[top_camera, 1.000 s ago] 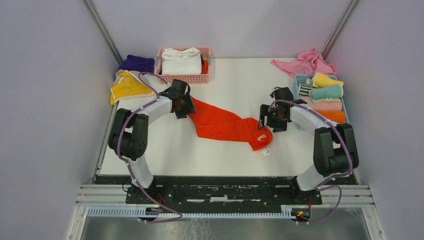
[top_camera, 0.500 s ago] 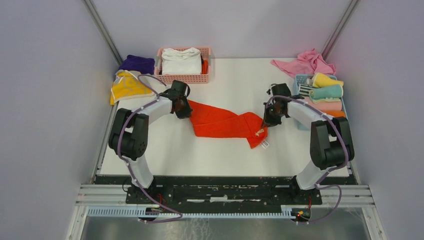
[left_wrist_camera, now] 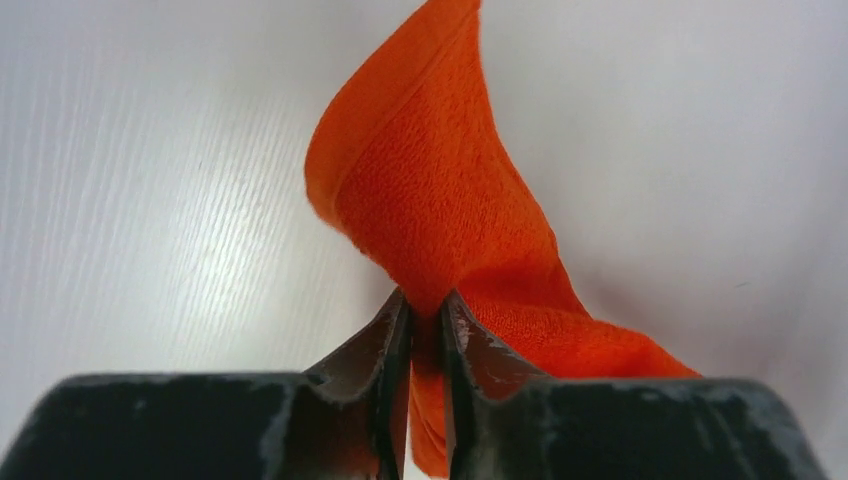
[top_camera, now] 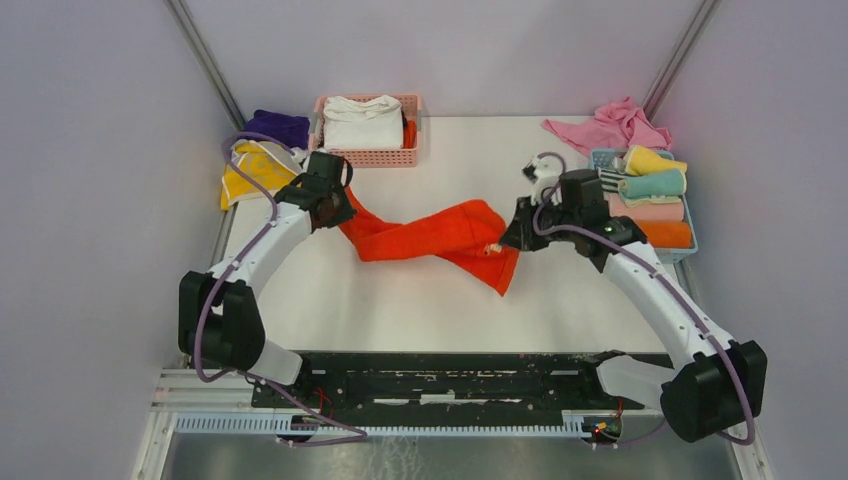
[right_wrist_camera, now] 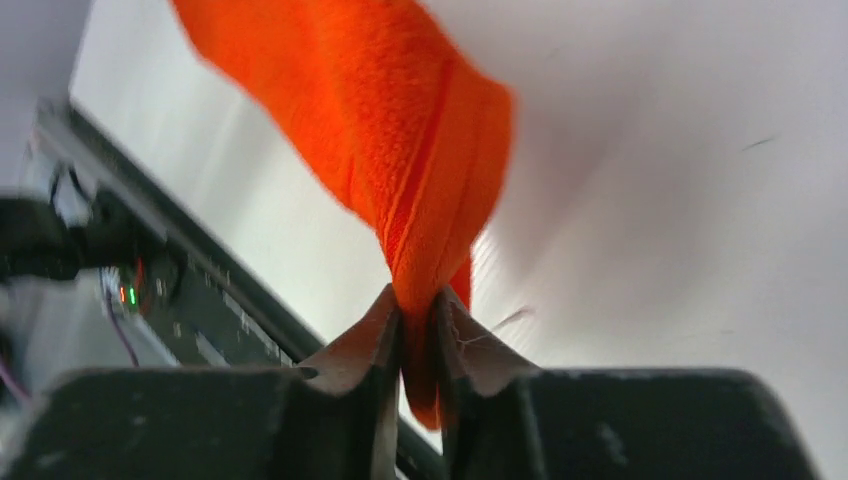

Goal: Roll the towels
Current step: Flatten out the towel at the center of the board.

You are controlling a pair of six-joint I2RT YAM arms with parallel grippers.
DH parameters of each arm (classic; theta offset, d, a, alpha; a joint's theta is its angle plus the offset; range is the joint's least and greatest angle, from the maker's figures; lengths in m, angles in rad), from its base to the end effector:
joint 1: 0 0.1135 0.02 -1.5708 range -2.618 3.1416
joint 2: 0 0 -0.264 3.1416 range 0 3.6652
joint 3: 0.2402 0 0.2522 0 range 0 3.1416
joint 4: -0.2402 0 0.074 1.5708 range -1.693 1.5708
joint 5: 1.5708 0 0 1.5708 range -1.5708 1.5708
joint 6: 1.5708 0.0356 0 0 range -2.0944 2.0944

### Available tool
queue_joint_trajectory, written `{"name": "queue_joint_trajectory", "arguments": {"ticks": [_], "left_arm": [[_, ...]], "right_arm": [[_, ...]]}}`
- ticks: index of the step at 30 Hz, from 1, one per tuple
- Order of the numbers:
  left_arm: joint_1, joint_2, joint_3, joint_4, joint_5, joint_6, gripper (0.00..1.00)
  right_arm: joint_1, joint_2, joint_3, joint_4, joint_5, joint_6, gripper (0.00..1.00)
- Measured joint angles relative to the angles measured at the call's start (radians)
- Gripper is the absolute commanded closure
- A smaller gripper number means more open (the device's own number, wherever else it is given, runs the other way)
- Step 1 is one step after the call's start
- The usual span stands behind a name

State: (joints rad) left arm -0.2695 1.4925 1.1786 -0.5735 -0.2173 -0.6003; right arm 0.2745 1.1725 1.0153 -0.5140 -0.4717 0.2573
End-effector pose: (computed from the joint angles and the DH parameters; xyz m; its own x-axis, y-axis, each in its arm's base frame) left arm 0.3101 -0.0777 0.2738 -0.6895 -0.3818 -0.6155 -0.3160 0.9232 -0.2187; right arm 0.2379 0.0838 0.3120 -0.7275 0.0306 -0.6854 -0.4124 0.7788 0.4726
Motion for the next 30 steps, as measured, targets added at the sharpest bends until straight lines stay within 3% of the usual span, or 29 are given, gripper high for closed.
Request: {"name": "queue_joint_trajectory", "arguments": {"ticks": [4,9,14,17,22,26,30], "left_arm": [[0.0,-0.016,-0.105,-0.029,-0.013,0.008,0.54],[0.0,-0.051,-0.175,-0.085,-0.029,0.011,0.45],[0.009,-0.126,-0.174,-0.093,-0.069,0.026,0.42],[0.032,-0.133,-0.169,-0.091,-0.063,0.026,0.42],[0.099,-0.126,-0.183,-0.073,0.016,0.026,0.41],[0.134,-0.054,-0.138,-0.082,0.045,0.044,0.41],[0.137,0.096,0.0,-0.089,0.063,0.077,0.41]], "right_arm": [[0.146,0.0,-0.124,-0.056,-0.043,-0.004,0.55],[0.213,0.005,-0.229,-0.168,-0.016,-0.005,0.49],[0.214,0.024,-0.182,-0.218,0.096,-0.005,0.45],[0.224,0.095,-0.092,-0.212,0.15,-0.014,0.4],[0.304,0.267,0.033,-0.173,0.24,-0.029,0.41],[0.323,0.391,0.051,-0.157,0.298,-0.006,0.42],[0.321,0.473,0.051,-0.17,0.324,0.023,0.41]]}}
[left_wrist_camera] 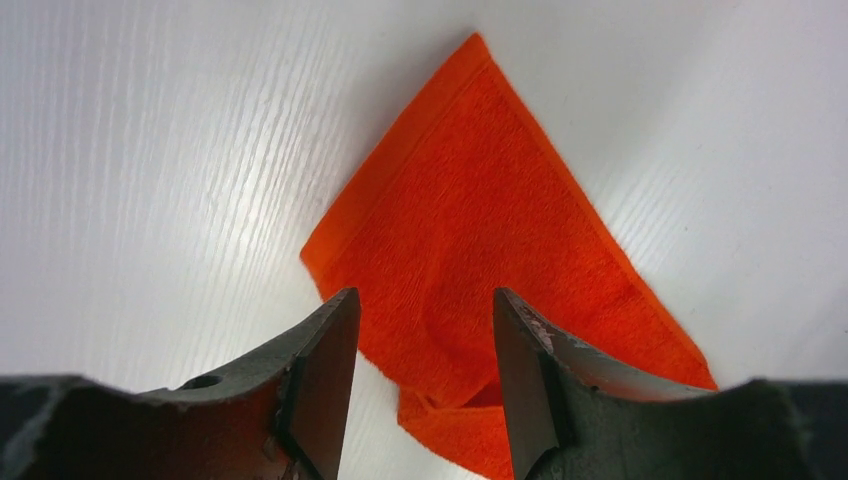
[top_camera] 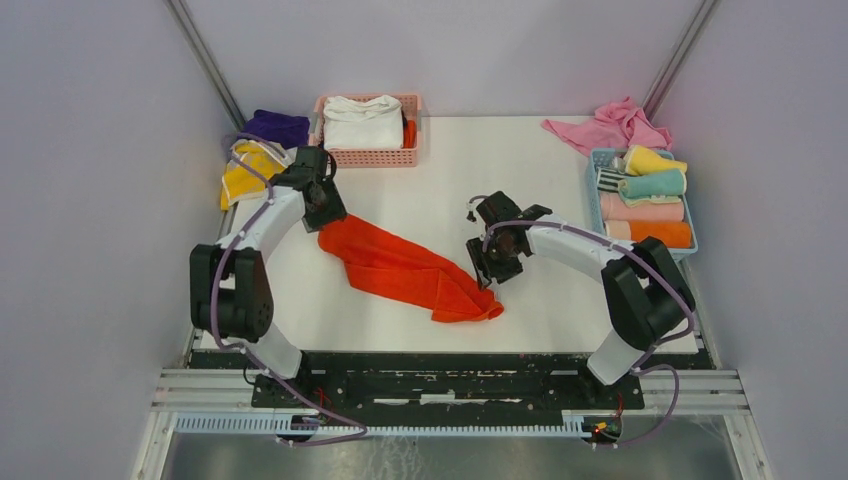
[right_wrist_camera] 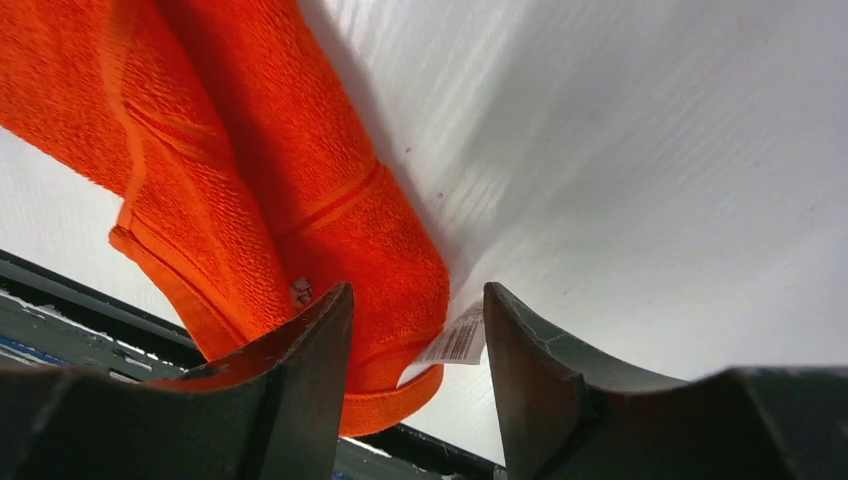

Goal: Roll the towels
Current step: Flatten out the towel at the center of the board.

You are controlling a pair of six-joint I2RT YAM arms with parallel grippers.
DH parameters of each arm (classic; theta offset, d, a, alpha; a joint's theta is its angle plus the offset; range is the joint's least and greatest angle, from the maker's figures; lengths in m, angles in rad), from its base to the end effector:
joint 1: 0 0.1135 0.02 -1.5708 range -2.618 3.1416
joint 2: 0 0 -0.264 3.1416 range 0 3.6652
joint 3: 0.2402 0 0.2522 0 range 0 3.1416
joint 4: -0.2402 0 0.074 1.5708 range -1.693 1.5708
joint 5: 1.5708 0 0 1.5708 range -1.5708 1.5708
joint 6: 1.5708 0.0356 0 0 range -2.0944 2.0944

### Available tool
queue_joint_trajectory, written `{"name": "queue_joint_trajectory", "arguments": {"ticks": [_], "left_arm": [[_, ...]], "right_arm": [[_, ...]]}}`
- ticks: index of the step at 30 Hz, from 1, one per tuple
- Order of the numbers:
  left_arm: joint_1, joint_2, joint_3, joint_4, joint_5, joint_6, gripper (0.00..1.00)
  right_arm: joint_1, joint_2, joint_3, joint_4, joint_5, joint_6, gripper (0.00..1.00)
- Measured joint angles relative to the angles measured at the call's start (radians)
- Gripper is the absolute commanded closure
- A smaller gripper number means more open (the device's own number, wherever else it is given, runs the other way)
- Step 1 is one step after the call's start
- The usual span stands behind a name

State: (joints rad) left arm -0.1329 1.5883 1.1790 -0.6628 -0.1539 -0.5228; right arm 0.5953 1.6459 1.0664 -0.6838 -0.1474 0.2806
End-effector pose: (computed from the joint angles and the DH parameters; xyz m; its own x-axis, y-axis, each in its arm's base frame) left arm 0.3233 -0.0377 0.2391 -0.7833 -0.3931 -0.4816 -0.3841 0.9152 -0.1222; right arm 0.2543 0.1785 0.1887 -0.9221 -0.2936 -0.2521 -0.3498 0.9110 0.2183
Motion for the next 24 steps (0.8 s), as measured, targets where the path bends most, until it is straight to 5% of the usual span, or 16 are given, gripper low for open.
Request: {"name": "queue_joint_trajectory", "arguments": {"ticks": [12,14,18,24], "left_arm": [[0.0,0.28,0.123,-0.032,0.037,0.103,0.45],[0.0,0.303,0.123,-0.042,0.052,0.112,0.45],[0.0,0.323,0.123,-0.048,0.06,0.124,0.46],[0.0,0.323,0.123,-0.053,0.06,0.13,0.46]], "right_arm": [[0.003,0.079,-0.047,-0.048,-0.06,0.031,0.49],[0.007,0.082,-0.047,-0.052,-0.075,0.032,0.61],[0.022,0.115,-0.035,-0.072,-0.1,0.019,0.99],[0.043,0.124,0.064,-0.185,0.152,-0.003,0.99]]}}
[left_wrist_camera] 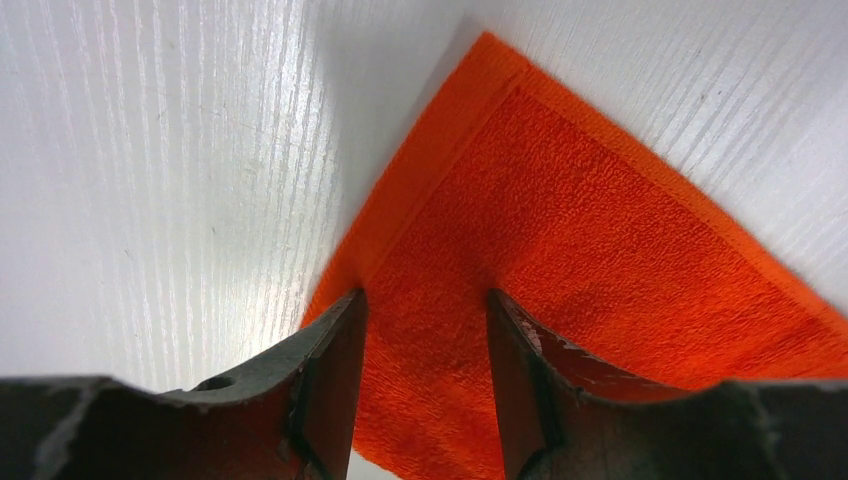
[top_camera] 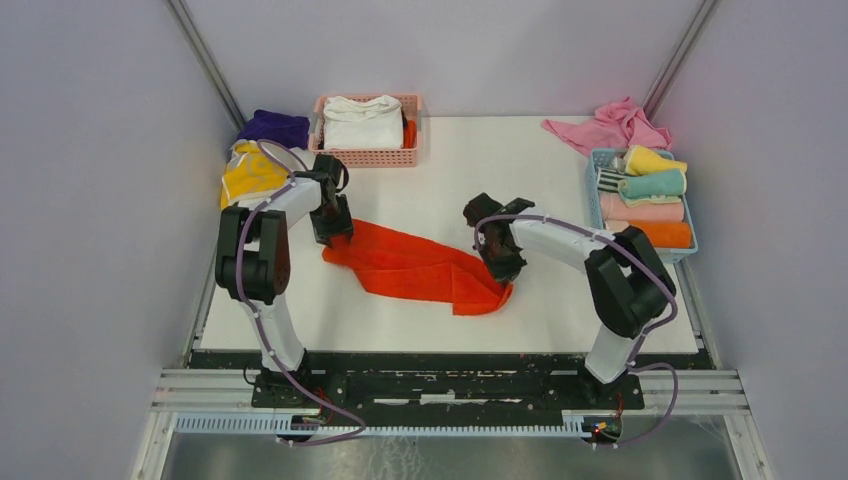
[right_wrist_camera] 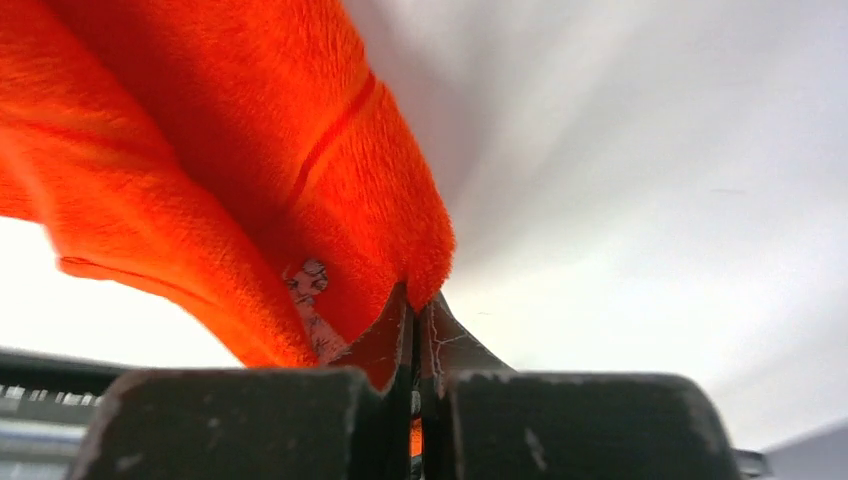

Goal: Roll the towels
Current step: Flatten out the towel at the center of the board.

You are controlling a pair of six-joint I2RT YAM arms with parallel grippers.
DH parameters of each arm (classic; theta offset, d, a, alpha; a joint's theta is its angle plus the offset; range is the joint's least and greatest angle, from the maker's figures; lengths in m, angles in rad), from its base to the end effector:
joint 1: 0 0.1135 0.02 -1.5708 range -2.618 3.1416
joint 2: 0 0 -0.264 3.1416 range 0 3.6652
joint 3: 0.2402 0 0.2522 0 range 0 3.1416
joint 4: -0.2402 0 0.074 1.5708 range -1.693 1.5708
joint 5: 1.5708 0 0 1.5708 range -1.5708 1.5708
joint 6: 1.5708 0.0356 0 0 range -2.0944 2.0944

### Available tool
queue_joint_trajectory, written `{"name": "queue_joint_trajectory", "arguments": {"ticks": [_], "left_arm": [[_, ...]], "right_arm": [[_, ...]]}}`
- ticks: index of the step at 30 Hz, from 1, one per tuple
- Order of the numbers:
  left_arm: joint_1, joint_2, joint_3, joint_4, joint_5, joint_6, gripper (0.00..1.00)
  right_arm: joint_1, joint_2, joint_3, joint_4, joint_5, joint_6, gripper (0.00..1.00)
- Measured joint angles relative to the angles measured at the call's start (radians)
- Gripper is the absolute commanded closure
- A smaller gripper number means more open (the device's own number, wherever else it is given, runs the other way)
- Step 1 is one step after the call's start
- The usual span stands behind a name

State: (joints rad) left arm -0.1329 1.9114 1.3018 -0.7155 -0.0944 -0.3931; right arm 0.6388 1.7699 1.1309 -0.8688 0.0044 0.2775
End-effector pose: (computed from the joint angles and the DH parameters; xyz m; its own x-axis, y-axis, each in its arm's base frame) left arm 0.3672 -0.0457 0.1651 -0.9299 -0.2604 -0.2597 -0.2674 0.9635 -0.0087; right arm 0.2502 0.1856 0.1650 -0.9338 -0.3523 -0.0618 -0.3537 0.9353 0.0130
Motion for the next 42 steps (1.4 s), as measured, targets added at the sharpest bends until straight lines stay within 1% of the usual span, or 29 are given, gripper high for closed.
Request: {"name": "queue_joint_trajectory", "arguments": {"ticks": [2,4,5,7,10,13,14,16,19,21,25,27,29,30,33,36,38,42], "left_arm": [[0.0,0.0,0.0,-0.002,0.0,0.001,0.46],[0.0,0.0,0.0,-0.004,-0.002,0.002,0.46],[0.0,0.0,0.0,-0.005,-0.002,0.002,0.46],[0.0,0.0,0.0,-0.008,-0.004,0.002,0.46],[0.0,0.0,0.0,-0.01,-0.004,0.002,0.46],[0.0,0.0,0.0,-0.012,-0.007,0.002,0.46],[0.0,0.0,0.0,-0.012,-0.008,0.002,0.46],[0.0,0.0,0.0,-0.013,-0.009,0.002,0.46],[0.0,0.0,0.0,-0.013,-0.01,0.002,0.46],[0.0,0.0,0.0,-0.013,-0.01,0.002,0.45],[0.0,0.0,0.0,-0.014,-0.01,0.003,0.46],[0.0,0.0,0.0,-0.014,-0.011,0.003,0.46],[0.0,0.0,0.0,-0.015,-0.011,0.007,0.46],[0.0,0.0,0.0,-0.015,-0.011,0.008,0.46],[0.0,0.0,0.0,-0.016,-0.01,0.009,0.46],[0.0,0.0,0.0,-0.016,-0.01,0.009,0.46],[0.0,0.0,0.0,-0.016,-0.009,0.009,0.46],[0.0,0.0,0.0,-0.016,-0.009,0.01,0.46]], "right_arm": [[0.0,-0.024,0.061,-0.035,0.13,-0.008,0.99],[0.003,-0.094,0.125,-0.04,0.274,-0.025,0.97],[0.003,-0.134,0.145,-0.035,0.317,-0.036,0.94],[0.011,-0.233,0.169,-0.013,0.373,-0.066,0.8],[0.03,-0.34,0.167,0.0,0.338,-0.105,0.64],[0.04,-0.352,0.135,0.0,0.22,-0.127,0.51],[0.041,-0.344,0.108,0.002,0.174,-0.13,0.48],[0.042,-0.332,0.039,-0.003,0.101,-0.129,0.47],[0.027,-0.333,-0.023,-0.025,0.045,-0.124,0.47],[-0.019,-0.335,-0.03,-0.029,0.01,-0.117,0.46],[-0.164,-0.333,-0.028,0.004,-0.029,-0.097,0.47],[-0.202,-0.315,-0.02,0.006,-0.043,-0.091,0.44],[-0.209,-0.291,-0.018,0.023,-0.094,-0.089,0.38],[-0.208,-0.283,-0.019,0.029,-0.117,-0.085,0.38],[-0.208,-0.276,-0.039,0.068,-0.182,-0.07,0.39],[-0.254,-0.257,-0.08,0.128,-0.262,-0.029,0.39],[-0.303,-0.22,-0.109,0.177,-0.317,0.005,0.38],[-0.355,-0.127,-0.131,0.253,-0.404,0.067,0.37]]}}
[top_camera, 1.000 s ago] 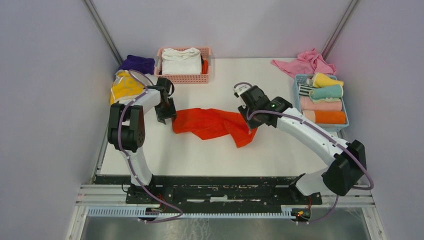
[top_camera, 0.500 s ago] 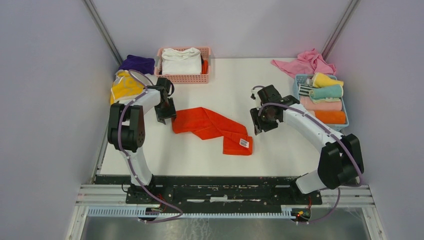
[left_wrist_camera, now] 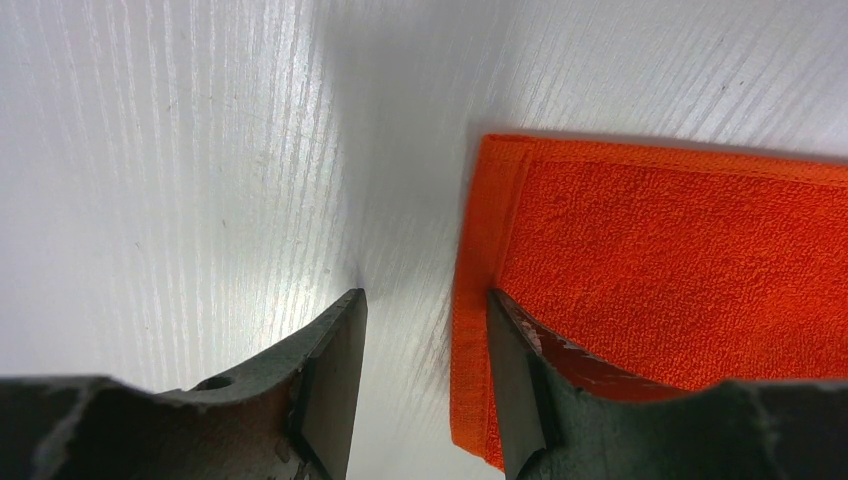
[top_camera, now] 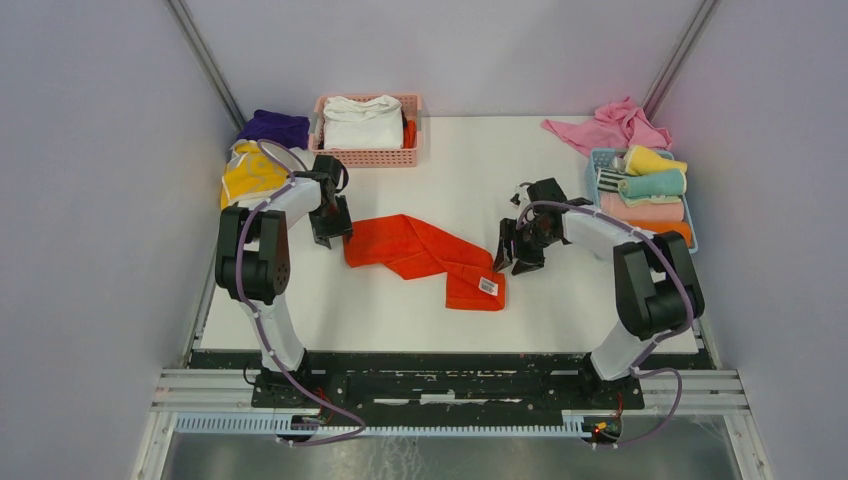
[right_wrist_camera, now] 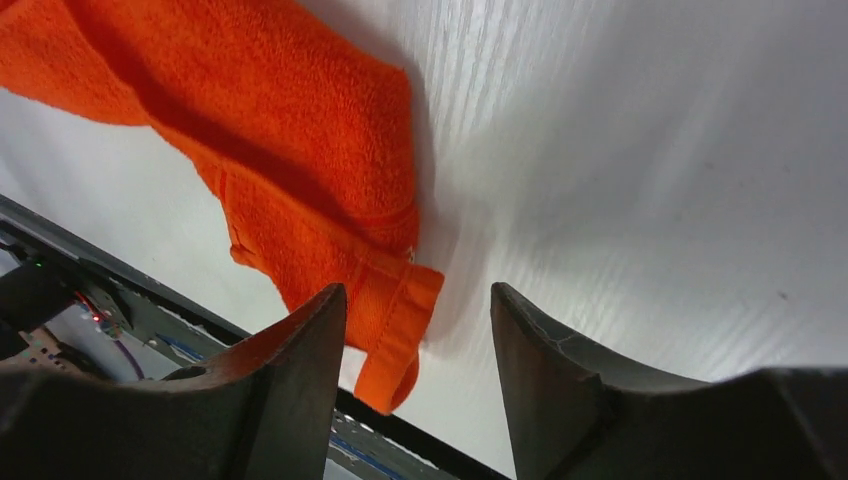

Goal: Roll the towels
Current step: Flatten out the towel at the center of the board.

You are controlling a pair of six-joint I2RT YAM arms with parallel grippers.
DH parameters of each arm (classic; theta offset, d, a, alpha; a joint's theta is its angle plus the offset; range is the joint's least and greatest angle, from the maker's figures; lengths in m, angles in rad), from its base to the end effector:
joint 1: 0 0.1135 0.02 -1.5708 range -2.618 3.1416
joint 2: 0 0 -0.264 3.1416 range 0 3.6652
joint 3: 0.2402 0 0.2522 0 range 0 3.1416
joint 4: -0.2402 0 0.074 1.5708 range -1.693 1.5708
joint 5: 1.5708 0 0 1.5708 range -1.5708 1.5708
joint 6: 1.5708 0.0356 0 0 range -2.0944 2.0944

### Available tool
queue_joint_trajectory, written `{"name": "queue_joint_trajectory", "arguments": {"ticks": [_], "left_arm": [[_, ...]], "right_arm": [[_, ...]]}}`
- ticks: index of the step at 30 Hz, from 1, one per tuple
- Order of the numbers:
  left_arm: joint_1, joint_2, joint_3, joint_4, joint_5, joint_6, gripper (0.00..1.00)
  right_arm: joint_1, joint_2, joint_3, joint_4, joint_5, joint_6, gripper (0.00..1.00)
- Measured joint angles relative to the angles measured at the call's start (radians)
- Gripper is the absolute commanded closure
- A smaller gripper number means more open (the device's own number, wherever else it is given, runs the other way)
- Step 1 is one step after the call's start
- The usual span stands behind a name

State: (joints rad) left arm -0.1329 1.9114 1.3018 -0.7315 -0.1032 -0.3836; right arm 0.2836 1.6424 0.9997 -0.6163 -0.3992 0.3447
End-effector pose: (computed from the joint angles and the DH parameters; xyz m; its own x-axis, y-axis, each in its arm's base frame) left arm 0.3655 -0.0452 0.1647 -0.9356 -0.2505 -0.2487 -0.2605 0.9654 0.0078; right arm 0.2877 0.0983 0.1764 -0.9858 0.0370 -0.1637 -0.0416 0.8911 0.4518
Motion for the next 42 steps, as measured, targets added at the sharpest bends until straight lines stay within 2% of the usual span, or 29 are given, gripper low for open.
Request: {"name": "queue_joint_trajectory", "arguments": {"ticks": [7,12,25,39,42], "left_arm": [[0.0,0.0,0.0,0.0,0.0,0.0,0.46],[0.0,0.0,0.0,0.0,0.0,0.0,0.46],[0.0,0.0,0.0,0.0,0.0,0.0,0.46],[0.0,0.0,0.0,0.0,0.0,0.0,0.46],[0.0,0.0,0.0,0.0,0.0,0.0,0.46]], "right_arm": [[-0.035,0.124,0.0,0.1,-0.13,0.061,0.38],[-0.055,0.147,0.0,0.104,-0.217,0.057,0.45],[-0.064,0.038,0.0,0.08,-0.333,0.032,0.63],[-0.045,0.036,0.0,0.032,-0.404,-0.039,0.62],[-0.021,0.036,0.005,0.02,-0.408,-0.058,0.7]]}}
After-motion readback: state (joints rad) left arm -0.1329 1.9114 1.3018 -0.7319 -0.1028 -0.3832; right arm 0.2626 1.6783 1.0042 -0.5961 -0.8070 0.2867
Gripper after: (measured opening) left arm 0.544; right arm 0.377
